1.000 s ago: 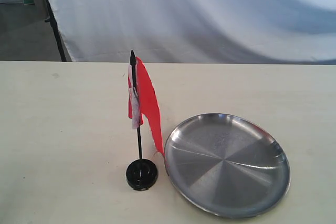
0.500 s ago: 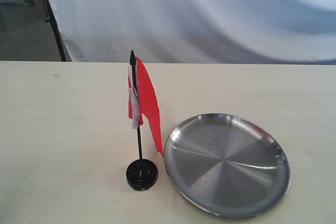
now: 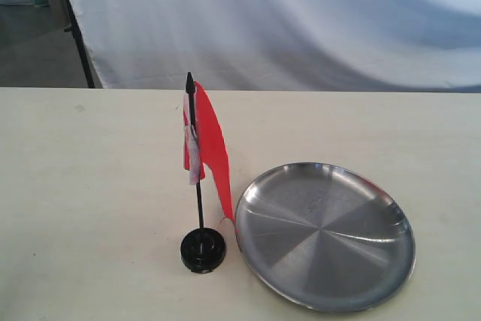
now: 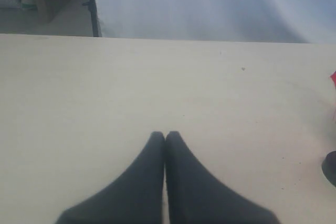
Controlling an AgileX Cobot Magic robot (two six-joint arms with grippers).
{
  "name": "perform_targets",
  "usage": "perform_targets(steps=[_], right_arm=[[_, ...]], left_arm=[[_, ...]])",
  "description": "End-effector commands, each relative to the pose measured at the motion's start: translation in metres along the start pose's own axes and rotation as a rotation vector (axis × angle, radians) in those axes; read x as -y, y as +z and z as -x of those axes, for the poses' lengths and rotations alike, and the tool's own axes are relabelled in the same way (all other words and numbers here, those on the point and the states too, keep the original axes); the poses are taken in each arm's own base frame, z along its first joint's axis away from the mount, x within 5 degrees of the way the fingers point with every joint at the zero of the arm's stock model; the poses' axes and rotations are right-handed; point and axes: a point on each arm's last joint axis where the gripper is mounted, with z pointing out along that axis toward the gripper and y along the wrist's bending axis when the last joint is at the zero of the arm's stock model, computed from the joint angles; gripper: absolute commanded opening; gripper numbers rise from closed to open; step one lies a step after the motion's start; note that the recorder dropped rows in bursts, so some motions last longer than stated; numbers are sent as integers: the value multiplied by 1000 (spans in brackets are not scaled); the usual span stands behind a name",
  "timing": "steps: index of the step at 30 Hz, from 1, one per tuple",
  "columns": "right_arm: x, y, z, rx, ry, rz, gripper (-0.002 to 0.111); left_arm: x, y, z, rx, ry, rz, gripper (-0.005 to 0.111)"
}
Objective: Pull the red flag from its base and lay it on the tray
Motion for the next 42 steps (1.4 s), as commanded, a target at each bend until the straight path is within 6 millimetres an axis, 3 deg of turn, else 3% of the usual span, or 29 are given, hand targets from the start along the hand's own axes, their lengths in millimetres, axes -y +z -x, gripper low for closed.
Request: perform_targets(steps=[1,8,10,13,20,24,28,33,38,42], right_arm=[[0,-1,9,108,9,3,0],[0,-1,1,19,216,3,0],[0,-1,-4,-38,152,6,0],[-16,-2,5,-109,56,71,0],[-56,-9,46,-95,-24,300,0],[-70,7,43,-252,-109,354,0],[-87,33,19,-507,-174,395,0],[-114,61,-35,-740,-339,496,0],[-144,65,-96,-828,-462,626,0],[-150,64,-143,-819,-541,663,0]], left_arm=[[0,0,-1,3,2,2,0],[0,0,-1,3,2,2,0],[0,0,-1,3,2,2,0],[0,0,-1,3,2,2,0],[0,0,-1,3,2,2,0],[0,0,-1,3,2,2,0],[0,0,-1,3,2,2,0],[0,0,-1,3,2,2,0],[0,0,-1,3,2,2,0],[0,0,-1,3,2,2,0]])
